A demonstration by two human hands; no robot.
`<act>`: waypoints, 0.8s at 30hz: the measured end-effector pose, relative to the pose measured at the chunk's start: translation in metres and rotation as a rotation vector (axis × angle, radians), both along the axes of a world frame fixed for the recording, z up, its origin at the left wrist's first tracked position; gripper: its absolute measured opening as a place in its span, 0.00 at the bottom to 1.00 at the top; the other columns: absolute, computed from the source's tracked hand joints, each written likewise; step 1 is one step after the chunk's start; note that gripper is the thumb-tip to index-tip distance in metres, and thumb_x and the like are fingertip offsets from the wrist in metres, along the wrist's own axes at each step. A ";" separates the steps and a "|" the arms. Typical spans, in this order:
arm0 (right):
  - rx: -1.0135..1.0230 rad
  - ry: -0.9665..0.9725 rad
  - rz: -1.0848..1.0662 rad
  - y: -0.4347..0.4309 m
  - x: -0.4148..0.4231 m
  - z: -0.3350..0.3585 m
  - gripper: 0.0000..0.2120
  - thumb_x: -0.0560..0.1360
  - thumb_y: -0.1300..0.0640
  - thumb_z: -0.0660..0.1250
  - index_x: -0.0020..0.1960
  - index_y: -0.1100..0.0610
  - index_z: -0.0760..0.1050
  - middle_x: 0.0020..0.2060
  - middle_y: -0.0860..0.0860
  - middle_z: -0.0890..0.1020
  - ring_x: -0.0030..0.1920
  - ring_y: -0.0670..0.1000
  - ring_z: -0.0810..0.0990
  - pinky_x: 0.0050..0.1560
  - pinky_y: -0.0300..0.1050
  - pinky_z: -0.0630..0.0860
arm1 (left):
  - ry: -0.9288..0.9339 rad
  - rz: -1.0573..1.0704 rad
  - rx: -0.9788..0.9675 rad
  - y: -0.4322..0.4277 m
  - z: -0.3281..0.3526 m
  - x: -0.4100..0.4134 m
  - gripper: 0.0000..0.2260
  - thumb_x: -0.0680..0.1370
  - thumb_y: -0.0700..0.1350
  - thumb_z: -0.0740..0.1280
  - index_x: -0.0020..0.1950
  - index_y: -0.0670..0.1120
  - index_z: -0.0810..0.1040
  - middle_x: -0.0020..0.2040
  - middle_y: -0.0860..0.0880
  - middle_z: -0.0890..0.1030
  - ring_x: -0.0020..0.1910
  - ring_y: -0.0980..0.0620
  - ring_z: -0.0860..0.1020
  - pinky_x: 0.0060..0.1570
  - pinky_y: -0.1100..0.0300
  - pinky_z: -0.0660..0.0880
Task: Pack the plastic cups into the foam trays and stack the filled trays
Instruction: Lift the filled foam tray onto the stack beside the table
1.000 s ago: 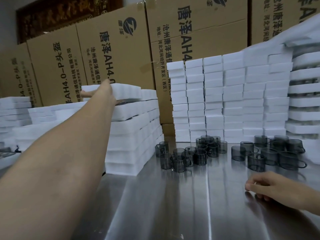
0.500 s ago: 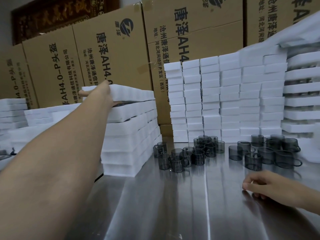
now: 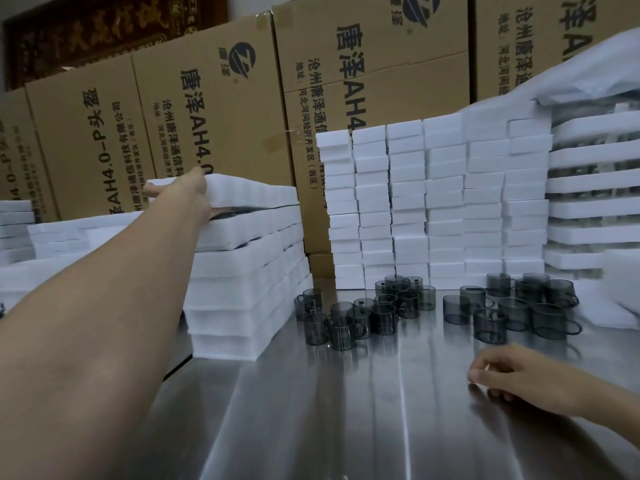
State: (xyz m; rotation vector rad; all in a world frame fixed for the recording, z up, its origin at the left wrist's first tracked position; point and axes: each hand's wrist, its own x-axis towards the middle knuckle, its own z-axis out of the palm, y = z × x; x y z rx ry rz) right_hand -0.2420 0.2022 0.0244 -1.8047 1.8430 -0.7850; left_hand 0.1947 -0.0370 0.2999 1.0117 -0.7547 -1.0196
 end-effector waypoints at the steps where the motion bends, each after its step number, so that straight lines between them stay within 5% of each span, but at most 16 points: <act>1: -0.003 -0.004 0.000 0.000 0.000 0.000 0.09 0.82 0.49 0.71 0.47 0.52 0.85 0.38 0.52 0.86 0.37 0.47 0.81 0.48 0.52 0.79 | 0.001 -0.001 -0.007 0.002 0.000 -0.001 0.28 0.84 0.52 0.69 0.81 0.53 0.63 0.77 0.46 0.69 0.69 0.38 0.75 0.52 0.34 0.84; 8: -0.007 -0.009 0.007 -0.003 -0.001 -0.002 0.09 0.82 0.50 0.71 0.47 0.53 0.84 0.36 0.51 0.84 0.36 0.46 0.80 0.45 0.45 0.77 | -0.041 -0.044 -0.007 0.013 0.004 -0.007 0.21 0.85 0.50 0.61 0.78 0.49 0.67 0.70 0.46 0.76 0.62 0.41 0.82 0.54 0.36 0.84; 11: -0.010 -0.008 0.006 -0.004 -0.003 -0.004 0.09 0.82 0.50 0.71 0.47 0.53 0.84 0.36 0.52 0.85 0.36 0.47 0.80 0.45 0.46 0.76 | -0.159 0.003 -0.015 0.023 0.008 -0.012 0.10 0.86 0.49 0.59 0.63 0.46 0.74 0.68 0.49 0.78 0.63 0.46 0.79 0.65 0.50 0.77; 13: -0.008 -0.012 0.007 -0.004 -0.004 -0.005 0.09 0.83 0.50 0.71 0.47 0.53 0.84 0.36 0.51 0.85 0.36 0.47 0.80 0.45 0.47 0.76 | -0.230 0.029 -0.047 0.029 0.011 -0.014 0.12 0.88 0.49 0.57 0.65 0.45 0.75 0.70 0.47 0.75 0.66 0.47 0.75 0.66 0.55 0.72; 16: -0.011 -0.003 0.006 -0.006 -0.004 -0.005 0.09 0.83 0.50 0.70 0.47 0.53 0.84 0.36 0.50 0.85 0.36 0.45 0.80 0.45 0.44 0.76 | -0.373 0.083 -0.042 0.031 0.006 -0.010 0.12 0.89 0.47 0.54 0.47 0.48 0.70 0.49 0.47 0.71 0.42 0.51 0.70 0.47 0.59 0.69; 18: -0.002 0.010 0.004 -0.007 -0.005 -0.005 0.10 0.83 0.49 0.70 0.47 0.51 0.84 0.37 0.50 0.85 0.36 0.45 0.80 0.45 0.43 0.77 | -0.387 0.080 -0.010 0.030 -0.002 -0.005 0.09 0.87 0.48 0.57 0.56 0.44 0.72 0.54 0.46 0.73 0.51 0.49 0.73 0.52 0.57 0.71; 21: 0.007 0.027 0.002 -0.006 -0.005 -0.004 0.10 0.83 0.47 0.70 0.48 0.50 0.84 0.38 0.50 0.86 0.37 0.45 0.82 0.46 0.44 0.78 | -0.279 0.141 -0.036 0.024 -0.014 -0.002 0.28 0.84 0.51 0.60 0.84 0.44 0.61 0.80 0.47 0.67 0.77 0.43 0.68 0.76 0.48 0.68; 24: -0.001 0.037 0.009 -0.007 -0.005 -0.003 0.09 0.83 0.48 0.70 0.48 0.51 0.83 0.34 0.47 0.85 0.36 0.45 0.82 0.43 0.43 0.77 | -0.340 0.257 -0.087 0.037 -0.038 -0.021 0.34 0.82 0.54 0.61 0.86 0.48 0.57 0.85 0.47 0.59 0.83 0.42 0.60 0.80 0.42 0.62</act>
